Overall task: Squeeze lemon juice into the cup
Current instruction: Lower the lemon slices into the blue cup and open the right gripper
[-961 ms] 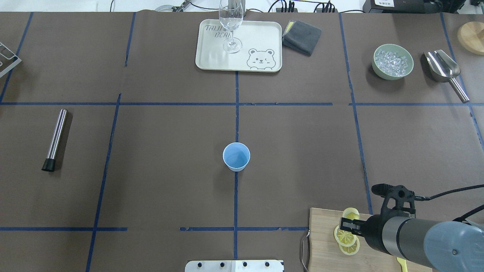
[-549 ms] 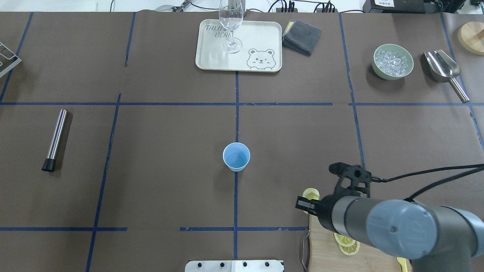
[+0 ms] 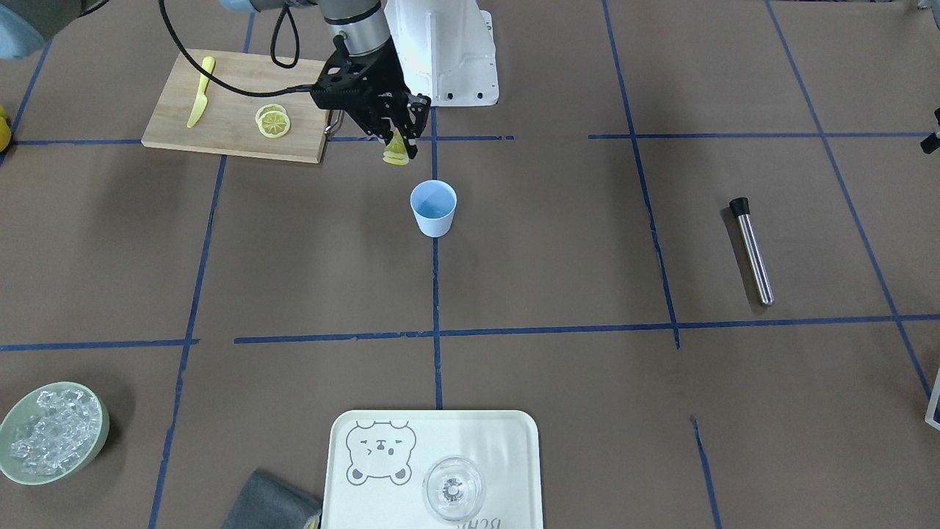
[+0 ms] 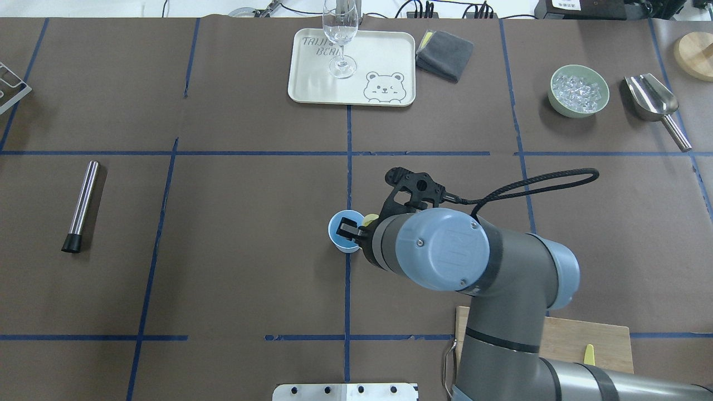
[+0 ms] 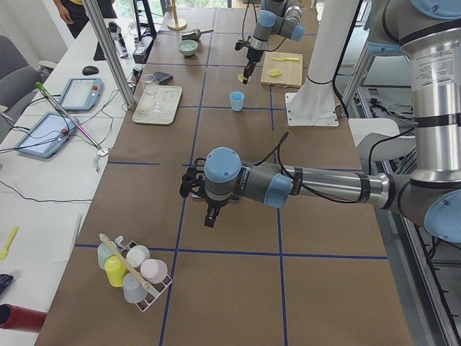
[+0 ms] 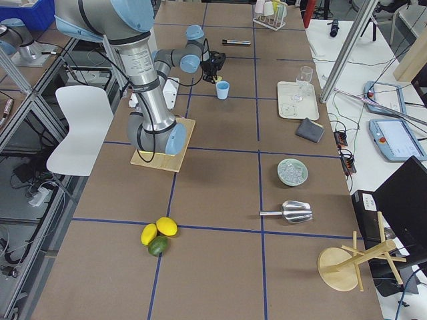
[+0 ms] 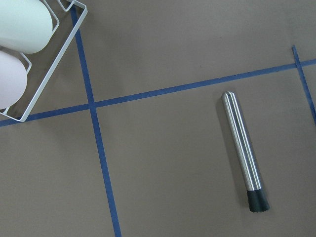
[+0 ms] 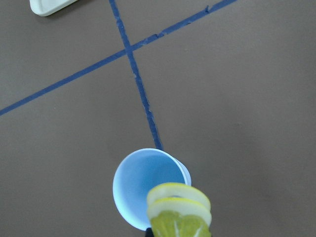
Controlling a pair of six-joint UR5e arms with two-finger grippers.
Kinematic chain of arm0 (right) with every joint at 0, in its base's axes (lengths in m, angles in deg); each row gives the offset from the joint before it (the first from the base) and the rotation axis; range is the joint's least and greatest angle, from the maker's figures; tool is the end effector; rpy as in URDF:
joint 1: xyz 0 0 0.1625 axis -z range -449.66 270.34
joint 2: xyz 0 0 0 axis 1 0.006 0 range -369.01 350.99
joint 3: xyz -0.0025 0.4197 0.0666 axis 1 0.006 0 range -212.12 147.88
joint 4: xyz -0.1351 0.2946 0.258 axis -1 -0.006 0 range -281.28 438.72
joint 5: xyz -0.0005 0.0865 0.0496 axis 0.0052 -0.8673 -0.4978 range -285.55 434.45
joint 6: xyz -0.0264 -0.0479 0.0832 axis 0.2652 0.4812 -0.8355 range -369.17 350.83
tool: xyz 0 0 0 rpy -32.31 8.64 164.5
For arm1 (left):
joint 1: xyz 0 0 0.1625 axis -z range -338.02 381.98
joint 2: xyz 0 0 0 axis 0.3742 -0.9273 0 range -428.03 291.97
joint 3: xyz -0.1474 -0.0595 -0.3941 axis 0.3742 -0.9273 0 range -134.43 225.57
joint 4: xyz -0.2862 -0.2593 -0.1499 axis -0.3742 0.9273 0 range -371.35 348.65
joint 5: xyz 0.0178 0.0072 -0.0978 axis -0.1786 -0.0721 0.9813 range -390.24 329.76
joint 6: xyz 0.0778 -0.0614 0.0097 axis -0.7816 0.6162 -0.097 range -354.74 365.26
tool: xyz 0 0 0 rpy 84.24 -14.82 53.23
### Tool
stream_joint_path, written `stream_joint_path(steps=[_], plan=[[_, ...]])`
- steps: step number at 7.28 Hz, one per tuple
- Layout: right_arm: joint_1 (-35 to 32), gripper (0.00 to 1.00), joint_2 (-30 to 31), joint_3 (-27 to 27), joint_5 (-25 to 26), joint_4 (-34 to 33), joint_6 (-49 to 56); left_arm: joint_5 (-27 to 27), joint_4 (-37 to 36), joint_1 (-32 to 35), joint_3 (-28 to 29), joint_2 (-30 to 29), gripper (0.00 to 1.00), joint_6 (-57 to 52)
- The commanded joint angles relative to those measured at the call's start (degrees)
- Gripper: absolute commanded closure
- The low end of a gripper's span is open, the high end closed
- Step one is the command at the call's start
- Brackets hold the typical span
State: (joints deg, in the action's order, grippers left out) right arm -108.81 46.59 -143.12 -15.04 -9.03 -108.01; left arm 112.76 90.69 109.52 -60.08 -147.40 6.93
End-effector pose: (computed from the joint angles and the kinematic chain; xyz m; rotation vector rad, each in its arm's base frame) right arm -0.5230 -0.3237 0.1594 0.0995 -1.0107 0.4509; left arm -0.0356 -0.4270 0.5740 0.2431 0.9275 0.1506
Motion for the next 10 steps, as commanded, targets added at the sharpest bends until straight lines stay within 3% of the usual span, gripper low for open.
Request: stream_joint_path(steps=[1, 9, 10], plan=[[-0.5, 0.60, -3.1, 5.0, -0.6, 0.0, -0.1, 0.0, 0.0, 0.0, -0.2, 0.0, 0.00, 0.0], [-0.5, 0.55, -5.9, 9.7, -0.9, 0.1, 0.2, 0.0, 0.1, 0.1, -0.3, 0.0, 0.00, -0.1], [-0.7, 0.47, -5.8, 9.8, -0.9, 0.1, 0.3, 0.0, 0.1, 0.1, -0.3, 0.0, 0.00, -0.1]])
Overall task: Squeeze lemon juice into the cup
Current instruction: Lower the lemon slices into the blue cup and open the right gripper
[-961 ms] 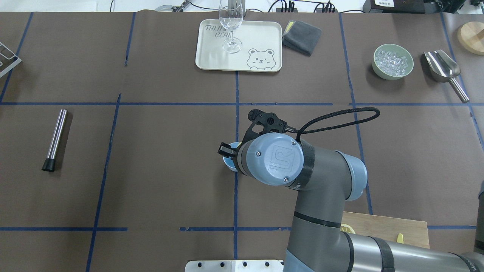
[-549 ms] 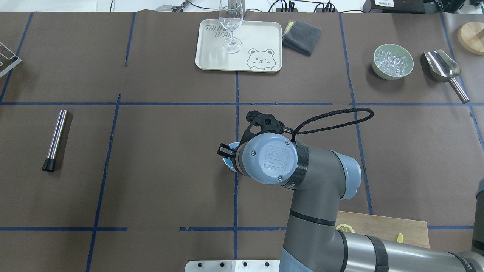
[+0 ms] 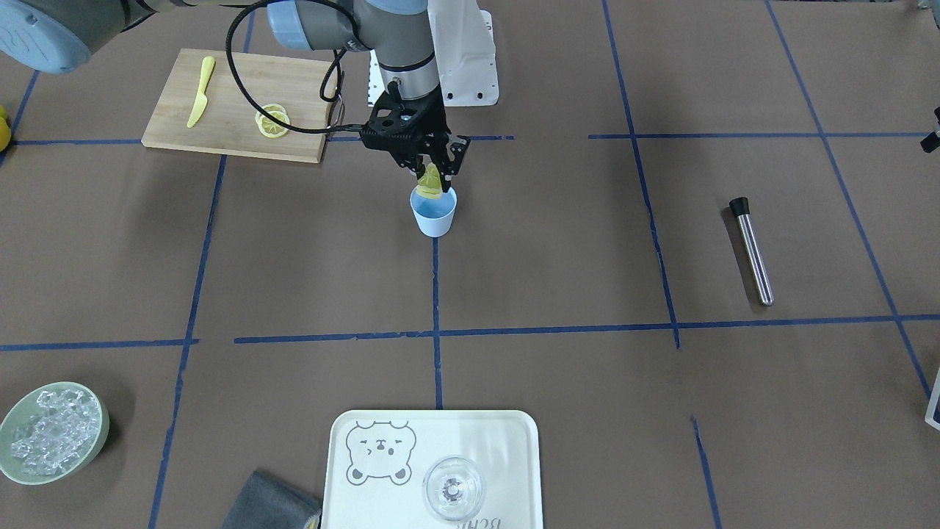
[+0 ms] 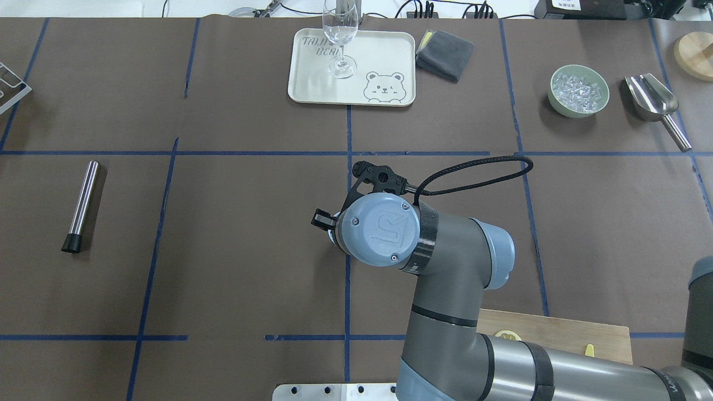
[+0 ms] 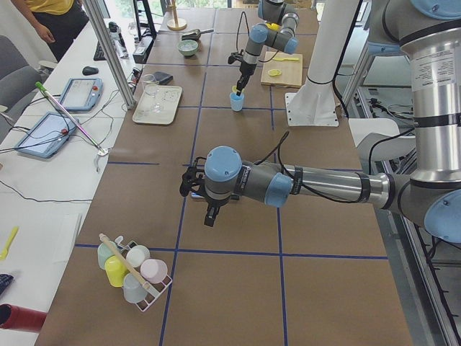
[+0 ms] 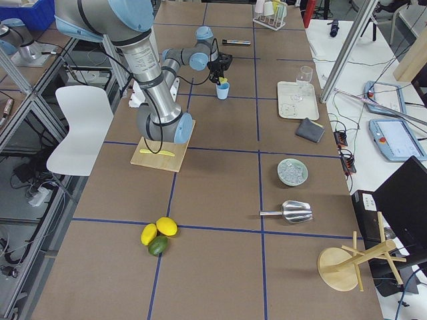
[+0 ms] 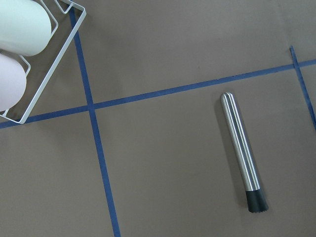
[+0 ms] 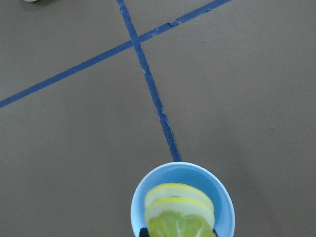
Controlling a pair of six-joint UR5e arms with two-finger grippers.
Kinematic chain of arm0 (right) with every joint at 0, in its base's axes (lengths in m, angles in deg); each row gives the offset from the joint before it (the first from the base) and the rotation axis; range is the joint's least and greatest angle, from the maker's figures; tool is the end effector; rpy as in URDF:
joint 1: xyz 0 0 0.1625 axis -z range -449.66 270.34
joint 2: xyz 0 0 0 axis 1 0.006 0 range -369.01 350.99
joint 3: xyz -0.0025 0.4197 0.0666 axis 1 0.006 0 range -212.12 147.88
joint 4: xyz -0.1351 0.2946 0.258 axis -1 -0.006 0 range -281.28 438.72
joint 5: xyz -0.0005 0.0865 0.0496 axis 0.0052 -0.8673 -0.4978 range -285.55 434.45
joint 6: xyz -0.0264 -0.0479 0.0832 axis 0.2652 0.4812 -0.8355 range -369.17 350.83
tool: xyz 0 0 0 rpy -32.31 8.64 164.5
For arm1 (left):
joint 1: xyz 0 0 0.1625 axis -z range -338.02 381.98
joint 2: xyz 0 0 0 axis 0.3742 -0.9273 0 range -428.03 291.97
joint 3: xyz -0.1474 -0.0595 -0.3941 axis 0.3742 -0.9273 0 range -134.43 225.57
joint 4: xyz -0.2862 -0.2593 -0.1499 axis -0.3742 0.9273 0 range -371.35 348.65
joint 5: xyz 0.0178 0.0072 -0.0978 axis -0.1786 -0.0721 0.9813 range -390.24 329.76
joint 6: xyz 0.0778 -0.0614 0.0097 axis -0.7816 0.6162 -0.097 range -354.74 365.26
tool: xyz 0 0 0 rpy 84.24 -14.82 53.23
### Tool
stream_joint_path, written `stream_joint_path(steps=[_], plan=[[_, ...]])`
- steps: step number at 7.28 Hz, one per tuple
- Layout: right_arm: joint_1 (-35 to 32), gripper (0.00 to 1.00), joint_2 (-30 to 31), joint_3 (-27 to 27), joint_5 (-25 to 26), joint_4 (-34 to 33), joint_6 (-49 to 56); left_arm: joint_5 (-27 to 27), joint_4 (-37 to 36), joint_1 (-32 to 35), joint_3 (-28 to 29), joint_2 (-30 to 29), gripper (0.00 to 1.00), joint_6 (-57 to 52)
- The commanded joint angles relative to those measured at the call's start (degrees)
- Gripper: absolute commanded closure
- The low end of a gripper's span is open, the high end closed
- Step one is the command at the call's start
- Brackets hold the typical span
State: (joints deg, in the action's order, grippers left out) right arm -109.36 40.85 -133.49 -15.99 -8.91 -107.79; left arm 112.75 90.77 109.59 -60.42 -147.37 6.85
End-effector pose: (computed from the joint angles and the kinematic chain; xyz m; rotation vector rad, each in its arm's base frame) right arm -0.5741 -0.3463 0.1585 0.0846 -0.9454 0.4536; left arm -0.0361 -0.4268 0.5711 0.2506 0.9270 0.1538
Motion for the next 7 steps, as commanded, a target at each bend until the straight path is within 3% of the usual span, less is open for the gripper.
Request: stream_joint_path(steps=[1, 5, 6, 7], plan=[[-0.2, 0.30, 0.0, 0.3, 0.0, 0.0, 0.6, 0.0, 0.0, 0.0, 0.0, 0.0, 0.00, 0.0], [-0.8, 0.12, -0.1, 0.5, -0.1, 0.0, 1.2, 0.0, 0.0, -0.1, -0.2, 0.1, 0.00, 0.0], [-2.3, 0.00, -0.2, 0.1, -1.3, 0.1, 1.7, -0.2, 1.9, -1.6, 0.8, -0.6, 0.00, 1.2], [-5.6, 0.00, 0.2, -0.2, -7.3, 0.2, 4.1, -0.4, 4.9, -4.1, 1.0, -1.0, 0.00, 5.2]])
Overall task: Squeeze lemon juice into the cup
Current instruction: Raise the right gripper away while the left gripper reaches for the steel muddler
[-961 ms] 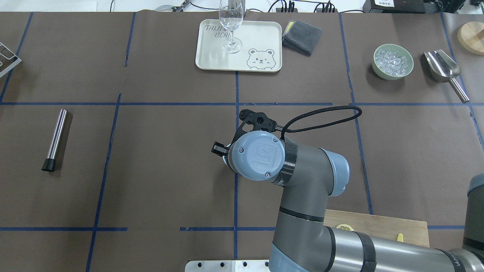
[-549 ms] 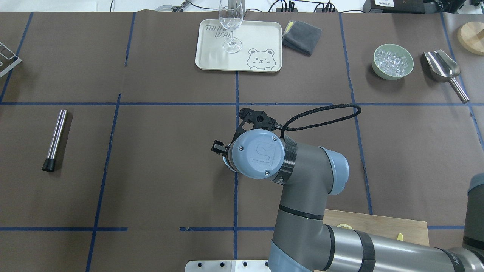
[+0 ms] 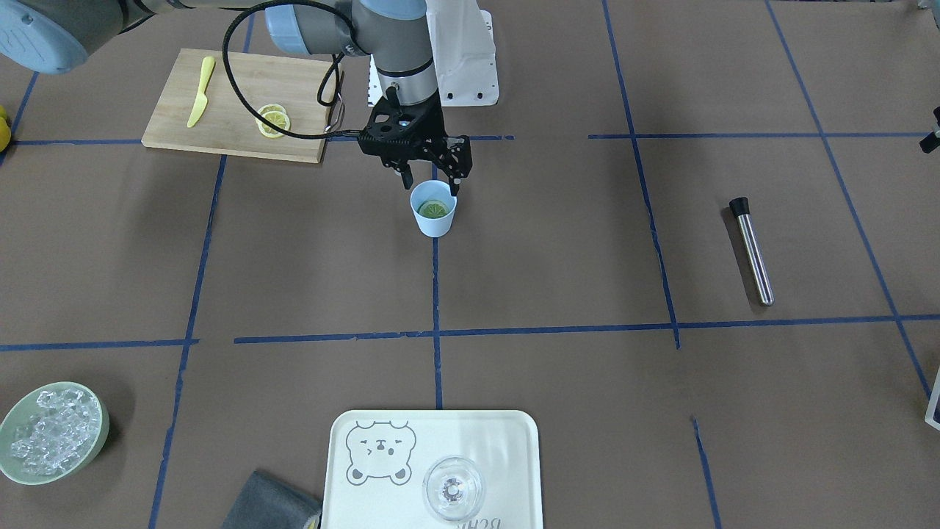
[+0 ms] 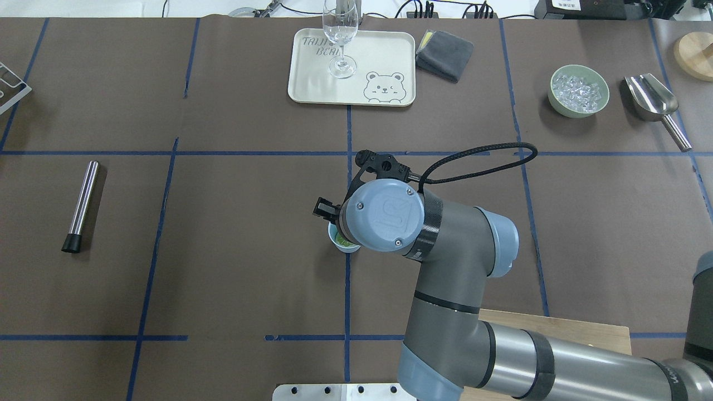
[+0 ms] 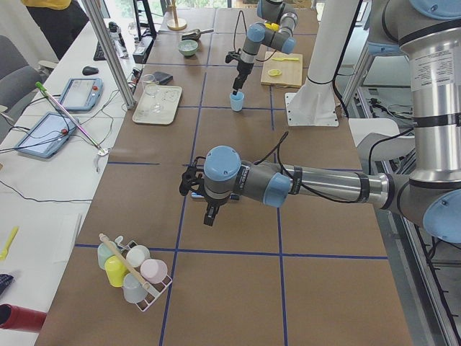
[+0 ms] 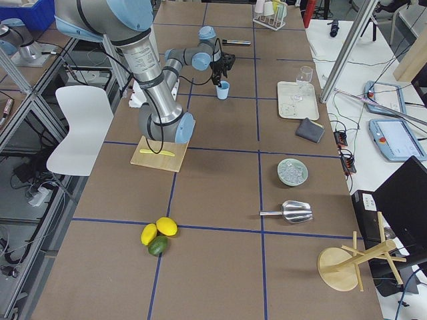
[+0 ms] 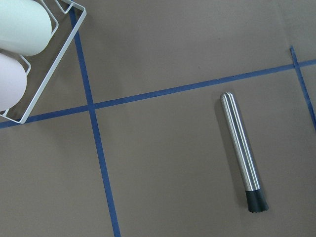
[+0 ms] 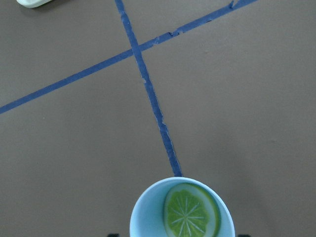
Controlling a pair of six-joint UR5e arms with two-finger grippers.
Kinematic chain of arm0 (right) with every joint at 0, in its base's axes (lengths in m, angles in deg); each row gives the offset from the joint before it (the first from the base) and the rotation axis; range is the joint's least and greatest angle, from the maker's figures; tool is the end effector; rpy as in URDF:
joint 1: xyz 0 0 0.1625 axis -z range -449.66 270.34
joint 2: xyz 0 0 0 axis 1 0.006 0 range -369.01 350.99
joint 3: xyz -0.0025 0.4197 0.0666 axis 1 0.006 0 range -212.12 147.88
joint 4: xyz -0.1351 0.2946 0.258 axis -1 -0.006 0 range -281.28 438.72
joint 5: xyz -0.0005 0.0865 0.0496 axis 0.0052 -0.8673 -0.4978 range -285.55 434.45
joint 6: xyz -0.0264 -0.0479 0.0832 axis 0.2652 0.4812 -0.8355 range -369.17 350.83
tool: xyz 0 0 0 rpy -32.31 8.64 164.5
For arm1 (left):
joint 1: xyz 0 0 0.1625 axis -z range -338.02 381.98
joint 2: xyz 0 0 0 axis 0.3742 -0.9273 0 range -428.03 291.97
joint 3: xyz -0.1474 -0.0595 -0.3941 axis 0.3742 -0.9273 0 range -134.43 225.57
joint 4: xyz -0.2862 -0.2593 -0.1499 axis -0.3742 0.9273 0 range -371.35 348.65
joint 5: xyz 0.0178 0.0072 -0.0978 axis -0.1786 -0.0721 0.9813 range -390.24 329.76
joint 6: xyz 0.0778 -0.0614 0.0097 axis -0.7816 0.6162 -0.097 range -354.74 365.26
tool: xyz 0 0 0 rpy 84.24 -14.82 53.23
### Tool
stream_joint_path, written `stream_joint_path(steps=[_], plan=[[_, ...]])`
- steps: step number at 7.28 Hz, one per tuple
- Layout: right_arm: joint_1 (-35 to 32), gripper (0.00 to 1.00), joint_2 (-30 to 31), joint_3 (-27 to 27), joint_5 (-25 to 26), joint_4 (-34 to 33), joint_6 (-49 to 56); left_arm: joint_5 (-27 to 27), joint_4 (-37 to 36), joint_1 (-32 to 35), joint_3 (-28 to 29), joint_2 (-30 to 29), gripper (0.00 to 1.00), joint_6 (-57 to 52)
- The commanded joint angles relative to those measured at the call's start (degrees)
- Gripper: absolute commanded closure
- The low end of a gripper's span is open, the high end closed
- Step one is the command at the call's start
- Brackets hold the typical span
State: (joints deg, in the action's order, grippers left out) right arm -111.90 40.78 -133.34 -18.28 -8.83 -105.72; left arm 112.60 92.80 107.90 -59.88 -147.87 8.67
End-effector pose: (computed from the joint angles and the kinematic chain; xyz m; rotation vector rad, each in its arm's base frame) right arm -0.5603 -0.3680 0.1585 0.0855 -0.9457 0.4423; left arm -0.0234 -0.4323 0.5683 0.2547 0.9319 0.1673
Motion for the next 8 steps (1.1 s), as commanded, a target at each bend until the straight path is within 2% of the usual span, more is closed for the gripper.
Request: stream_joint_path(steps=[1, 2, 3, 4, 5, 6, 7, 8], plan=[[-8.2, 0.00, 2.7, -2.6, -11.9, 0.1, 5.1, -0.7, 6.1, -7.2, 0.5, -0.6, 0.00, 10.8], [-12.1, 0.00, 8.9, -6.7, -17.2, 0.1, 9.8, -1.9, 6.2, -13.1, 2.9, -5.1, 0.00, 18.8], [-15.7, 0.00, 14.2, -10.5, -20.3, 0.0, 15.5, -5.6, 6.3, -14.8, 5.6, -8.9, 0.00, 22.7], [-18.9, 0.00, 17.7, -11.5, -23.1, 0.0, 19.8, -10.6, 5.5, -17.8, 8.5, -12.0, 0.00, 23.7], [-20.5, 0.00, 19.6, -12.2, -24.2, 0.0, 21.7, -11.2, 5.2, -18.2, 15.4, -16.9, 0.04, 25.0], [-21.3, 0.00, 21.3, -12.8, -24.4, 0.1, 23.2, -11.9, 4.9, -19.1, 19.0, -19.7, 0.04, 26.5], [-21.4, 0.00, 22.0, -12.7, -24.3, 0.0, 24.2, -15.4, 5.1, -22.8, 19.1, -20.0, 0.04, 29.3], [-21.3, 0.00, 22.0, -12.6, -24.3, 0.0, 24.3, -16.8, 5.0, -24.3, 19.6, -20.1, 0.04, 29.6]])
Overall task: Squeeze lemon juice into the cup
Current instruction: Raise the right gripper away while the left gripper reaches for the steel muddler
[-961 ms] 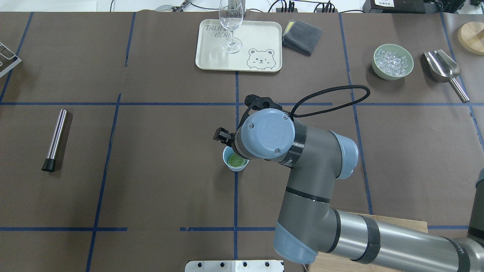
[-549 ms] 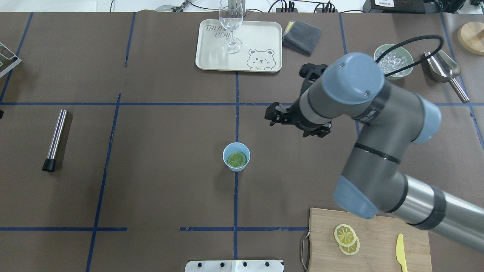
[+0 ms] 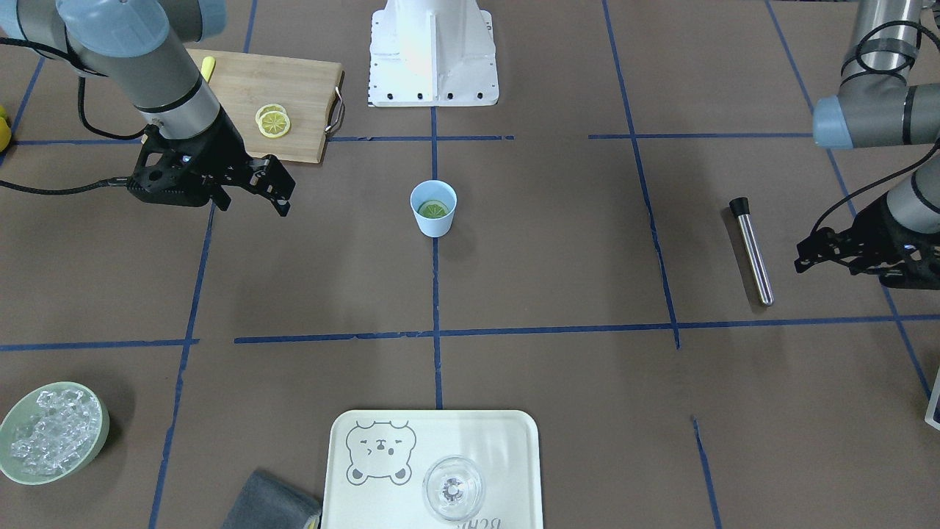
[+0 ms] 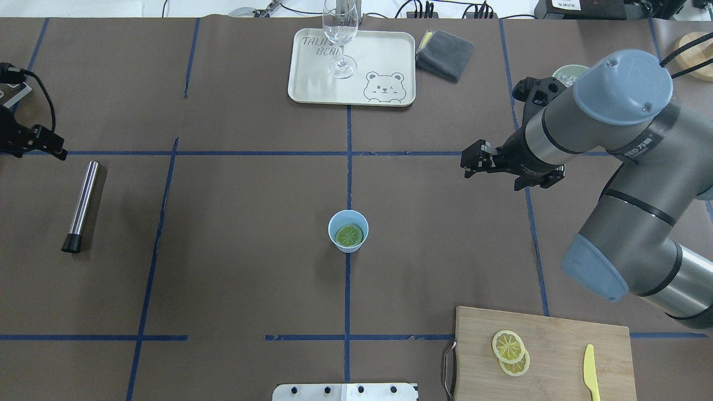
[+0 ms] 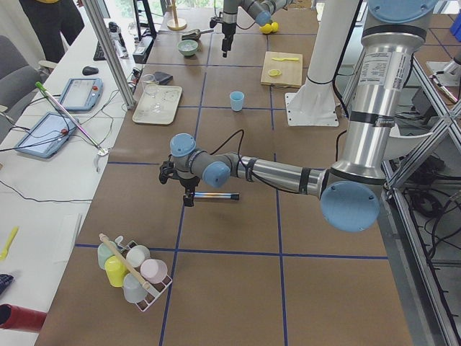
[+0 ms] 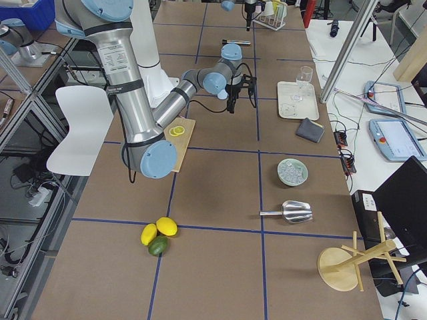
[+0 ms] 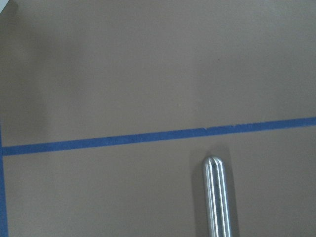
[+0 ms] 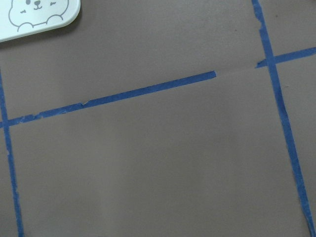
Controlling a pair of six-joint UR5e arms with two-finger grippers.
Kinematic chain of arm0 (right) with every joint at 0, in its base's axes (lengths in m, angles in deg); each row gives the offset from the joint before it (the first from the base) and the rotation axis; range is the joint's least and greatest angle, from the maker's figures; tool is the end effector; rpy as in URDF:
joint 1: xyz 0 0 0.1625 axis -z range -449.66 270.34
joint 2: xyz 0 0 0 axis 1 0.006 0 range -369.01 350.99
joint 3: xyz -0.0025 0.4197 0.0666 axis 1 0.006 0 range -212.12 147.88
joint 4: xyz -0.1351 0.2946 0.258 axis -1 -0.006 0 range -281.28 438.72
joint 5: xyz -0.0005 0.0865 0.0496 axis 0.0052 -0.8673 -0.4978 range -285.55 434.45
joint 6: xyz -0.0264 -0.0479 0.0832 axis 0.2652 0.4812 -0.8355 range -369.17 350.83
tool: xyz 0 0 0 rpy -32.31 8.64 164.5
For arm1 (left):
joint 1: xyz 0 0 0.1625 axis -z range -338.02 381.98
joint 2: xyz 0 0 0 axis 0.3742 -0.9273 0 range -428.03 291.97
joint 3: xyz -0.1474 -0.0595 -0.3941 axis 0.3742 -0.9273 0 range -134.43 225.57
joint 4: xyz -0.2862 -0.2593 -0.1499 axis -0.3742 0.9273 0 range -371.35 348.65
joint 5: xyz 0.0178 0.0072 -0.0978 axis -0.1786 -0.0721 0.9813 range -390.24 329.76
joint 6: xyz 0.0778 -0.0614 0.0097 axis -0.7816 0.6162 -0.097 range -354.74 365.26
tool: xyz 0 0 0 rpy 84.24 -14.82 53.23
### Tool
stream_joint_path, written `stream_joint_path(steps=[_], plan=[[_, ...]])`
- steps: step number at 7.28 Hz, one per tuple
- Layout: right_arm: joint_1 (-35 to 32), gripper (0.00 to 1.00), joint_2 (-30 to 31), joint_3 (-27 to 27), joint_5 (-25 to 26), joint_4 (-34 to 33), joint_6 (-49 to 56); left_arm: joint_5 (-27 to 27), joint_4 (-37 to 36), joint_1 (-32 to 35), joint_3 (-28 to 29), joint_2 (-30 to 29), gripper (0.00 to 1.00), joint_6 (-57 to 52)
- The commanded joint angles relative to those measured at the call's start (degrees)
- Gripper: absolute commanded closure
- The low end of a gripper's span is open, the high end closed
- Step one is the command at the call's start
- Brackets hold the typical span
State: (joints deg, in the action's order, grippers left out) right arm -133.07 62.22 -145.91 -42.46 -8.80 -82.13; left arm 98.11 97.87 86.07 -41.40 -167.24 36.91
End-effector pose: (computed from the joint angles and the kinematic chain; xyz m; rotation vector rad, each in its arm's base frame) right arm -0.3453 -0.4482 0.2918 0.0038 -0.8914 0.2451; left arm 0.1896 -0.5543 0.5677 0.0570 0.7817 0.0535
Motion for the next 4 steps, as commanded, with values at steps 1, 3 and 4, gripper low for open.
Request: stream_joint_path(steps=[1, 3, 4], plan=[[-0.2, 0.00, 0.7, 0.0, -0.1, 0.0, 0.7, -2.3, -0.1, -4.1, 1.8, -0.7, 0.06, 1.6], [-0.1, 0.00, 0.8, 0.2, 0.1, 0.0, 0.8, -2.2, -0.1, -6.1, 1.8, -0.7, 0.07, 1.8], [-0.1, 0.00, 0.8, 0.2, 0.1, 0.0, 0.7, -2.1, -0.1, -6.7, 1.8, -0.6, 0.11, 1.8]])
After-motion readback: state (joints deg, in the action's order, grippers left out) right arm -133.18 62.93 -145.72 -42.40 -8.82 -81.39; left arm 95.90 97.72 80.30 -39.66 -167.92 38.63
